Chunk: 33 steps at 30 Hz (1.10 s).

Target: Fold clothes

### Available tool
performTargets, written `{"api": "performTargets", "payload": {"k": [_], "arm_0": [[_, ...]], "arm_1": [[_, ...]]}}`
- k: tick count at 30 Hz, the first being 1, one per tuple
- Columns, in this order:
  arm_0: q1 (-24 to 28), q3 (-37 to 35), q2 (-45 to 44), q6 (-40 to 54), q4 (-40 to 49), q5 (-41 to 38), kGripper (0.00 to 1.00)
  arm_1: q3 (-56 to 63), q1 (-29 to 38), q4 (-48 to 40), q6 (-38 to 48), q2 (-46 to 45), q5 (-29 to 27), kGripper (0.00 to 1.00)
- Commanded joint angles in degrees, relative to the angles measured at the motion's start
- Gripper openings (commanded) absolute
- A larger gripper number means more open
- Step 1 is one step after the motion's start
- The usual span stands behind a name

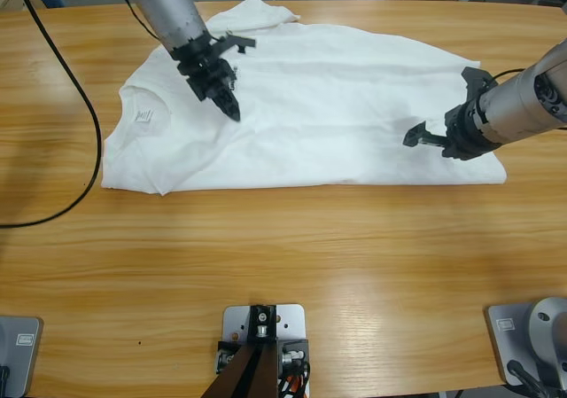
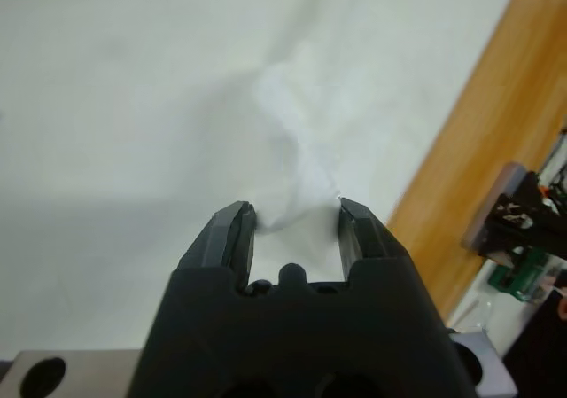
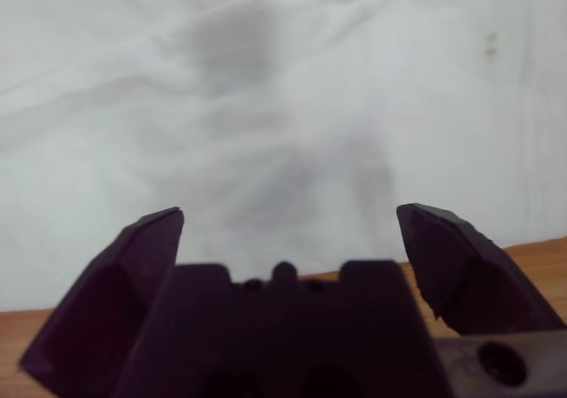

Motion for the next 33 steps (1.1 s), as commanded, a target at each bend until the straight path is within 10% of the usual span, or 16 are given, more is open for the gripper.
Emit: {"api": "performTargets", "payload": {"k": [1, 17, 24, 29, 33], "arm_0": [[-3.6, 8.3, -0.6, -0.6, 8.5, -3.1, 0.356], [-13.6, 18.3, -11.7, -1.5, 8.5, -5.9, 0.356], [-4.8, 19.6, -22.7, -21.6, 6.1, 2.9, 0.356], [4.0, 35.1, -30.2, -30.9, -8.3, 2.4, 0.365], [1.9, 40.6, -27.7, -26.1, -18.7, 9.5, 0.714]], "arm_1": [[1.4, 1.2, -0.5, -0.4, 0.3, 0.2, 0.982], [2.4, 2.1, -1.9, -0.3, 0.6, 0.4, 0.977], [-0.1, 5.3, -1.5, -1.3, -2.2, 1.5, 0.911], [-0.7, 5.4, -1.3, -1.6, -3.4, 1.9, 0.941], [-0.5, 5.5, -1.1, -1.7, -3.9, 1.9, 0.936]]}}
